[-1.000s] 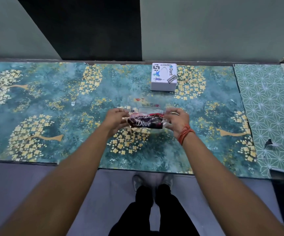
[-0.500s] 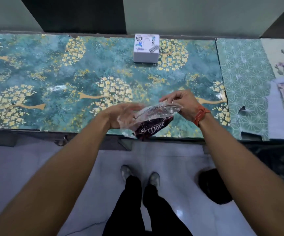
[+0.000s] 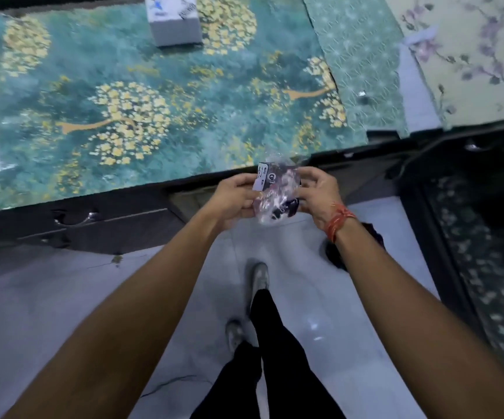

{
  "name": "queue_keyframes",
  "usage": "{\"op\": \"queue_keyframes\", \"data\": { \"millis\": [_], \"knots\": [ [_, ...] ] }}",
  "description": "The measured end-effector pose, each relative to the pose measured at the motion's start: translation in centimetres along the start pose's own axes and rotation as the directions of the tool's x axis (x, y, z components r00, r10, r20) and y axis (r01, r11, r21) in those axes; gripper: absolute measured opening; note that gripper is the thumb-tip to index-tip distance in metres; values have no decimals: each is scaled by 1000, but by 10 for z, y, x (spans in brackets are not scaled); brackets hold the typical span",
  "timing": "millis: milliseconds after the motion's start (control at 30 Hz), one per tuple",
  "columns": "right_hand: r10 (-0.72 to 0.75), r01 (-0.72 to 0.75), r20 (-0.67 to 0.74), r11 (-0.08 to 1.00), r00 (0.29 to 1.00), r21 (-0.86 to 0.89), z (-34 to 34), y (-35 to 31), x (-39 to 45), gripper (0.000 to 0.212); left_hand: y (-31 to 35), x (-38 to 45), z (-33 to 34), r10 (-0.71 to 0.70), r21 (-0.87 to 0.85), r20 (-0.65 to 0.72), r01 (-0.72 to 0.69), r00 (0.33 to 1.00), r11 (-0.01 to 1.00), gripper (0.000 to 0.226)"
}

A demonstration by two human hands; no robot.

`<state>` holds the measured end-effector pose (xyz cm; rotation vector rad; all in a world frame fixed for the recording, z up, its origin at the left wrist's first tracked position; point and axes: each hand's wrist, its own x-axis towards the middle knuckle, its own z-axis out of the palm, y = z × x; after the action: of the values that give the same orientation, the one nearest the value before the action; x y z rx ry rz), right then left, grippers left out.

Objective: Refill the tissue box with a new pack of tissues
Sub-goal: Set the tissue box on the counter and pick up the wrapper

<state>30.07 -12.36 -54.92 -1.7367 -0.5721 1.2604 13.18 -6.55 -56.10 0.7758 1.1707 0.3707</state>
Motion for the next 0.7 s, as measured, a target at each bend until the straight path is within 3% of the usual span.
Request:
{"op": "queue_keyframes", "data": {
  "millis": [100,167,267,333,400,467,567,633,700],
  "knots": [
    [-5,9,-80,999,997,50,-25,30,-20,37,-33,-1,26,-65,-75,-23,63,998,995,32],
    [26,-17,-60,990,998,139,-43,45,-32,34,-50,4,48,-107,-53,-60,104,992,993,32],
    [57,-109,172,944,983,310,-87,67,-40,39,-69,29,77,-175,-64,-86,170,981,983,28],
    [35,-98,247,964,968,249,-119,87,-43,53,-85,50,98,-235,-2,-67,236,970,972,22],
    [-29,25,93,999,995,36,-143,112,-42,56,-102,69,129,-281,87,-27,282,959,955,18],
    [-113,100,-195,992,974,-72,-160,139,-38,37,-119,85,166,-299,131,2,296,954,946,17],
    [-139,107,-503,990,853,-92,-195,184,-31,18,-150,105,222,-229,168,-72,238,971,957,12],
    [-148,96,-625,989,766,-117,-224,216,-24,20,-172,120,255,-75,282,-137,111,988,953,11],
    [-191,116,-701,981,687,-154,-250,250,-9,22,-197,139,285,84,444,-110,-27,990,895,20]
  ]
}}
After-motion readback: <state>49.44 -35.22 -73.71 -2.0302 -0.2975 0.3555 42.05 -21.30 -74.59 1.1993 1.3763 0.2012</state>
